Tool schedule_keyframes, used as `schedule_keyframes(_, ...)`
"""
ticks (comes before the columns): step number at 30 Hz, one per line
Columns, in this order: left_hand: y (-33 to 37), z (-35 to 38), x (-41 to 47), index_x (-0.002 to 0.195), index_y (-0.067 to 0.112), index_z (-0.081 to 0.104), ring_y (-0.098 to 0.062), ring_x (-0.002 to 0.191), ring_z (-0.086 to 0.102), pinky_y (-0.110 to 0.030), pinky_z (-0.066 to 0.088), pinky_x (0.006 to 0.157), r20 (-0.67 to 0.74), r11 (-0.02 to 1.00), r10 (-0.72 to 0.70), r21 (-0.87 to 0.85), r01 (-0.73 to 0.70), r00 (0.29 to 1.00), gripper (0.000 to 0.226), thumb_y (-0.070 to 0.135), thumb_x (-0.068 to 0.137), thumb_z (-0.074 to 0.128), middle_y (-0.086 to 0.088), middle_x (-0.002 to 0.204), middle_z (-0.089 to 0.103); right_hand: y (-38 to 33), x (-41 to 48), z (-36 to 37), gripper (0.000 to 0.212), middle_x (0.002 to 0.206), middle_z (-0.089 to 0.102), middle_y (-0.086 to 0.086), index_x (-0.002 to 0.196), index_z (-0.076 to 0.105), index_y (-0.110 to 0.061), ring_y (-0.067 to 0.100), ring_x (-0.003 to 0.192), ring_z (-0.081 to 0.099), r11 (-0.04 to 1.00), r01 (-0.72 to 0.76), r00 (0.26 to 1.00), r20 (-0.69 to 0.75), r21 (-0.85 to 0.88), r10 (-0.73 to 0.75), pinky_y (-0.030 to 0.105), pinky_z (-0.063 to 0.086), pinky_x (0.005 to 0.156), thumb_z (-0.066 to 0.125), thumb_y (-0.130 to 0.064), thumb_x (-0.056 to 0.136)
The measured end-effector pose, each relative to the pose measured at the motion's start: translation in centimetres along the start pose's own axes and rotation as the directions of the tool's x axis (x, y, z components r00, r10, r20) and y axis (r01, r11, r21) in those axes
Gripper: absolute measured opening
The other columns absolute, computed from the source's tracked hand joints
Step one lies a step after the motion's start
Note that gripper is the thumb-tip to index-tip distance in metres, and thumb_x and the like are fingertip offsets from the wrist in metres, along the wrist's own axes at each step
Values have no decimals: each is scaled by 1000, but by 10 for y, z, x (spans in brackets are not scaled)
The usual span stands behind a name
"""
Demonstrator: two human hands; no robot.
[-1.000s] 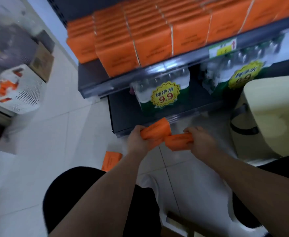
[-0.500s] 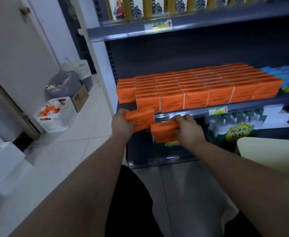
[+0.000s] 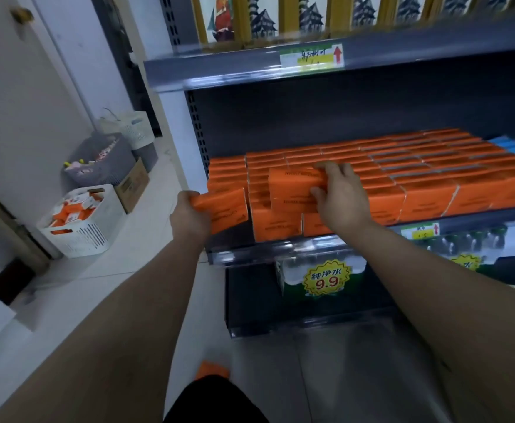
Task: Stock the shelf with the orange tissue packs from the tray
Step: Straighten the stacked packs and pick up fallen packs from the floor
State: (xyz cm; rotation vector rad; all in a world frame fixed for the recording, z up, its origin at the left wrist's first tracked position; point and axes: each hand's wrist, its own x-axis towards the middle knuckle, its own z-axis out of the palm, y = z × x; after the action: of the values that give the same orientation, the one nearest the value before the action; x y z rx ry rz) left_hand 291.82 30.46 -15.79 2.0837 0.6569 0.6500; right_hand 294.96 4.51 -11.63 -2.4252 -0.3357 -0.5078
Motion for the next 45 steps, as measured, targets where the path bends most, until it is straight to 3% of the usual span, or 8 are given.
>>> schedule_keyframes(7, -22, 31, 53, 116, 24, 47, -29, 91, 57, -37, 51, 67, 34, 999, -36, 7, 36, 999, 30, 10, 89, 42, -11, 109, 58, -7, 55, 39, 44, 128, 46, 12, 133, 47, -22, 35, 117, 46, 999, -16, 999, -45, 39, 18, 49, 40, 99, 58, -19, 90)
schedule_keyframes(13, -35, 59, 71, 122, 25, 51, -35, 104, 56, -50, 54, 84, 94, 999, -27, 23, 25, 995, 52, 9, 75, 65, -13, 117, 52, -2, 62, 65, 46, 129, 45, 10, 136, 47, -25, 30, 119, 45, 998, 19, 999, -32, 62, -17, 42, 40, 100, 59, -20, 92)
schedule_keyframes(18, -28, 73, 84, 133, 23, 46, -29, 106, 57, -33, 45, 76, 44, 1000, -8, 1, 8, 999, 60, 2, 79, 60, -11, 121, 55, 4, 69, 68, 47, 125, 47, 10, 136, 48, -26, 29, 117, 47, 996, 33, 998, -64, 85, -28, 40, 40, 101, 60, -20, 91)
schedule_keyframes(27, -25, 95, 81, 143, 26, 30, -26, 110, 57, -40, 48, 90, 50, 998, -14, -64, 18, 999, 69, 4, 82, 56, -4, 121, 58, 8, 79, 72, 47, 126, 45, 7, 137, 46, -28, 27, 118, 46, 990, 40, 999, -14, 133, -39, 36, 41, 100, 58, -21, 93)
schedule_keyframes(32, -20, 79, 76, 151, 15, 21, -23, 138, 35, -41, 31, 113, -20, 982, -27, -187, 23, 999, 70, 6, 89, 53, -7, 150, 36, -6, 82, 70, 47, 129, 46, 9, 136, 49, -22, 26, 119, 47, 978, 74, 996, -55, 193, -65, 32, 38, 102, 61, -18, 91)
schedule_keyframes(37, 14, 36, 55, 135, 25, 45, -8, 113, 52, -26, 48, 93, -54, 841, 119, -526, -130, 991, 43, 37, 95, 56, 11, 124, 53, -50, 81, 92, 45, 130, 48, 7, 132, 53, -23, 23, 120, 49, 955, 134, 990, 12, 264, -142, 26, 35, 105, 64, -18, 88)
schedule_keyframes(41, 3, 7, 52, 126, 32, 44, -10, 98, 58, -29, 56, 80, 144, 915, 296, -328, -237, 944, 48, 21, 87, 69, 10, 110, 57, -76, 73, 111, 51, 132, 49, 9, 137, 48, -22, 25, 122, 49, 939, 180, 974, 81, 294, -212, 31, 36, 106, 63, -17, 88)
schedule_keyframes(45, -21, -6, 58, 120, 21, 49, -24, 101, 60, -36, 56, 79, 153, 947, 170, -297, -119, 974, 40, 8, 86, 66, -3, 112, 60, -66, 60, 114, 84, 150, 35, 8, 151, 16, -19, 25, 138, 33, 984, 174, 951, 254, 29, -176, 42, 32, 111, 63, -43, 86)
